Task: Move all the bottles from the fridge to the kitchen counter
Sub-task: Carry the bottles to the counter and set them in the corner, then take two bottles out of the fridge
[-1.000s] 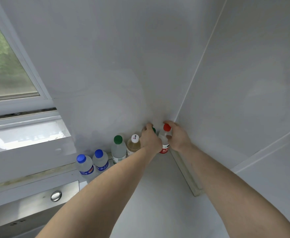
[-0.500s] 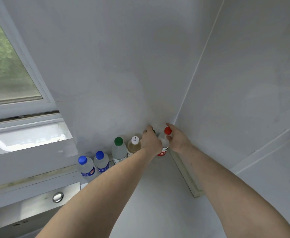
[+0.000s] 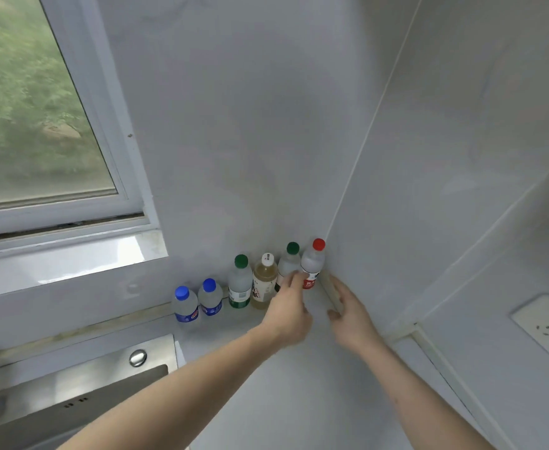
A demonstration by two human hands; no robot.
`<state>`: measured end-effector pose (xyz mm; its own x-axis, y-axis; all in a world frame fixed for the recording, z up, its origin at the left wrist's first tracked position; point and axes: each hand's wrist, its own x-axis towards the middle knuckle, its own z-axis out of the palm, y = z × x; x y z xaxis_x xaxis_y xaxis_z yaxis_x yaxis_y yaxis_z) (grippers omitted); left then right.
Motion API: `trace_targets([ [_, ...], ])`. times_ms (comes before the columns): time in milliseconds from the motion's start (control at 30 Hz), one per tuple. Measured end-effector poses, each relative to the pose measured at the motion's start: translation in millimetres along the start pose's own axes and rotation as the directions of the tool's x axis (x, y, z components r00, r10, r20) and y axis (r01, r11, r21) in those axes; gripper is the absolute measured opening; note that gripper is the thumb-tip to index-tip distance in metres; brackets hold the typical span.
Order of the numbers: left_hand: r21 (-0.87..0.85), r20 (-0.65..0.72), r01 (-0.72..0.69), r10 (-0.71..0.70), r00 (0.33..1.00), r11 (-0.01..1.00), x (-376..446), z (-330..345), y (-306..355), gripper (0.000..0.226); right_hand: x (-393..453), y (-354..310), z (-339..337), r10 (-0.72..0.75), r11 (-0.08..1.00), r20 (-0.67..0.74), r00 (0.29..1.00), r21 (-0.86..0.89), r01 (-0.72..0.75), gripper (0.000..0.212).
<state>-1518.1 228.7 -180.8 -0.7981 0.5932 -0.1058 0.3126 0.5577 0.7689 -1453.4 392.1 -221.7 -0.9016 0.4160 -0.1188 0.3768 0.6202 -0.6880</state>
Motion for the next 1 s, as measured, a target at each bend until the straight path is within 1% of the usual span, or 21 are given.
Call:
trace_targets([
  [67,0.060,0.068,-0.056,0.052,0.996,0.997,-36.6,-8.0,-11.9,0.065,-42.4,-7.0,-1.5,0.062,0.998,-0.037,0.997,0.022,-0.061,0.077],
  [233,0.148,0.190,-0.131,0.102,0.977,0.980,-115.6,-22.4,-38.2,0.050,-152.3,-28.0,-6.1,0.155,0.987,-0.108,0.982,0.058,-0.149,0.065],
  [300,0.160,0.261,-0.201,0.155,0.953,0.966,-148.1,-22.8,-41.7,0.050,-206.6,-37.1,-5.1,0.179,0.983,-0.151,0.972,0.079,-0.169,0.062],
  [400,0.158,0.320,-0.305,0.244,0.916,0.939,-183.2,-21.6,-42.1,0.054,-278.8,-48.2,-3.7,0.222,0.971,-0.195,0.955,0.132,-0.199,0.060],
  [500,0.144,0.401,-0.413,0.328,0.855,0.899,-215.4,-14.3,-25.7,0.057,-353.0,-50.2,-1.2,0.321,0.940,-0.256,0.912,0.203,-0.274,0.059],
  [600,0.109,0.456,-0.520,0.422,0.784,0.847,-244.3,-1.4,-0.1,0.056,-416.2,-49.3,3.3,0.421,0.902,-0.314,0.851,0.242,-0.358,0.059],
  [800,0.004,0.560,-0.640,0.529,0.638,0.768,-304.7,41.2,47.9,0.056,-525.0,-50.1,4.1,0.534,0.844,-0.418,0.735,0.319,-0.432,0.060],
  [833,-0.016,0.575,-0.656,0.544,0.612,0.755,-316.0,49.0,54.7,0.056,-542.8,-50.2,4.2,0.552,0.833,-0.442,0.707,0.332,-0.443,0.060],
  [900,-0.059,0.620,-0.691,0.569,0.541,0.720,-345.6,70.3,71.8,0.056,-588.8,-50.2,3.5,0.596,0.803,-0.501,0.627,0.379,-0.461,0.061],
  [967,-0.096,0.649,-0.709,0.584,0.487,0.699,-372.7,87.1,86.1,0.055,-628.8,-50.5,4.3,0.625,0.780,-0.548,0.556,0.421,-0.463,0.061],
  [1000,-0.118,0.664,-0.728,0.599,0.447,0.675,-389.3,97.4,95.0,0.055,-652.0,-51.0,4.7,0.642,0.766,-0.571,0.512,0.443,-0.466,0.061],
])
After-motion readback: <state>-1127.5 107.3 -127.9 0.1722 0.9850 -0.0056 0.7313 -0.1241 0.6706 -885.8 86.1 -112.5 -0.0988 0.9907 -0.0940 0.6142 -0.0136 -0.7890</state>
